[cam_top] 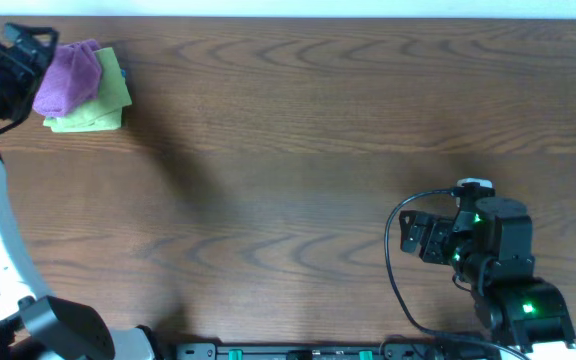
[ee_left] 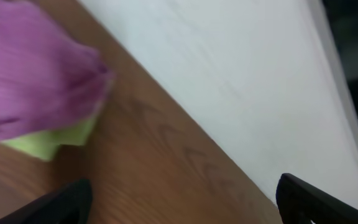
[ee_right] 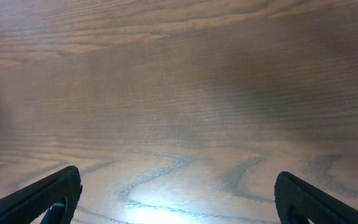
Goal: Fold the cloth
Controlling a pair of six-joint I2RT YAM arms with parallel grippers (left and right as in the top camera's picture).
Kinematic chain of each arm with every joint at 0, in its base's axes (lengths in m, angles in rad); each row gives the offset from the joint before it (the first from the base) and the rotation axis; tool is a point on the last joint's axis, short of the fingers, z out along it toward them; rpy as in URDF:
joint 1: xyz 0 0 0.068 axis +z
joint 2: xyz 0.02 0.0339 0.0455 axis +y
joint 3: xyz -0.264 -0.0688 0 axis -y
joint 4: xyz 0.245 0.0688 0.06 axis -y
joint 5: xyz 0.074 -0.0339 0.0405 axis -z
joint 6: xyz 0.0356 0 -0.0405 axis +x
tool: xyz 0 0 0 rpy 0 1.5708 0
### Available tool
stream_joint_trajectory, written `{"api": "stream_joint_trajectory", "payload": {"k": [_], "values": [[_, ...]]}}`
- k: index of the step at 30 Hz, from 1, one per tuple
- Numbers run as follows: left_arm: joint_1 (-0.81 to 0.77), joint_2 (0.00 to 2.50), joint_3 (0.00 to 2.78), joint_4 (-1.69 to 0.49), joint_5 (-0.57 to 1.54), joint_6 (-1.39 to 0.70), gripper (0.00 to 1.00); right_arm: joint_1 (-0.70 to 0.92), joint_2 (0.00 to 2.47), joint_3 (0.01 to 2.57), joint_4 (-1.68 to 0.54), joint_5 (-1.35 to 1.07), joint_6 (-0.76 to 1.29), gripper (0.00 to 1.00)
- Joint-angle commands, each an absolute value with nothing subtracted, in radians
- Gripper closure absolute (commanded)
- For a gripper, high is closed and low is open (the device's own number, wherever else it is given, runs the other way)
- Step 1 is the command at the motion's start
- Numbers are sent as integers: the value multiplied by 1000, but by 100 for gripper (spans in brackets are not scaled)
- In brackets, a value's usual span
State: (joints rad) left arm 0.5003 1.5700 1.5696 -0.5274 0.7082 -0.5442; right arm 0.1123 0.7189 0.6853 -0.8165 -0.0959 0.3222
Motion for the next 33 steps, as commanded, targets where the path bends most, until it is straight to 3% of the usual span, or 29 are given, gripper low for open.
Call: {"api": "stream_joint_trajectory", "payload": {"k": [1,7,14,19,28,33], "values": [[483,1555,1583,-559,747,-521,5,103,714,685,-815,-86,333,1],[374,1553,1583,-618,705,-344,5,103,714,685,-816,-86,333,1],[196,1544,1562,-749,378,-284,4,103,714,685,-816,-86,333,1],[62,1486,1438,-709,166,-284,5,103,714,685,-815,-86,333,1],[-6,1026,813,-331,91,-284,4,103,714,685,-815,-86,333,1],[-6,668,516,-303,-2,-284,5,103,714,685,-815,-86,333,1]]}}
